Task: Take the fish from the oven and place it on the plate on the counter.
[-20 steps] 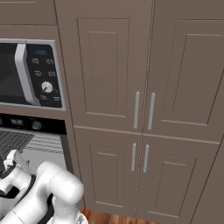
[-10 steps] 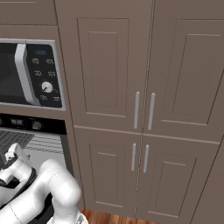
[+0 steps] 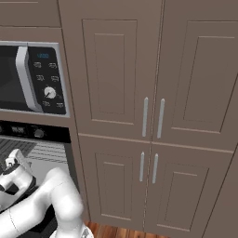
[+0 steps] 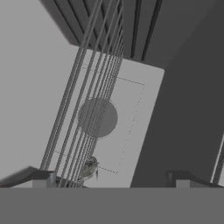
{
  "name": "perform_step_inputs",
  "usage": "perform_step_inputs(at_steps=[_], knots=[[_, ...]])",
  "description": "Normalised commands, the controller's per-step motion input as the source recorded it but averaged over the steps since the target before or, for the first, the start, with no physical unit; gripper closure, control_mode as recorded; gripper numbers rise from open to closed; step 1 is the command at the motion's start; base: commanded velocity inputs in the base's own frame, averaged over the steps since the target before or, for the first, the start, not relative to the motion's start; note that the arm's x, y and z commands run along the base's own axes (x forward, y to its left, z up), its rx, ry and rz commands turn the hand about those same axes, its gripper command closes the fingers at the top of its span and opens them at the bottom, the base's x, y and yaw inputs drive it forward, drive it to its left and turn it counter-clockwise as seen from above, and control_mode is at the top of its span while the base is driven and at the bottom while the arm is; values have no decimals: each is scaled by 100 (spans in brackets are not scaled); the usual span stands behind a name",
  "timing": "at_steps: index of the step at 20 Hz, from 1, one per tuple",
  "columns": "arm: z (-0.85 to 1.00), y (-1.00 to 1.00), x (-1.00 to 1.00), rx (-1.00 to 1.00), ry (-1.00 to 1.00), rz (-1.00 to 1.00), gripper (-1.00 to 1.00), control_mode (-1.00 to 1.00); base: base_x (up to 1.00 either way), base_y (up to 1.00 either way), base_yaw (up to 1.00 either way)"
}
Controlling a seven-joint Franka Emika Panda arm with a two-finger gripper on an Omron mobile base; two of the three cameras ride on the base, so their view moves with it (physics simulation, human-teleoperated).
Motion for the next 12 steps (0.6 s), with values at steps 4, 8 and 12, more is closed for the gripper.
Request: perform_step_inputs(at_steps=[4, 8, 12], knots=[[-46, 0, 32, 0, -7, -4, -100, -100, 0, 0, 0], [-54, 0, 38, 0, -8, -7, -100, -100, 0, 0, 0], [-53, 0, 47, 0, -9, -7, -100, -100, 0, 0, 0]])
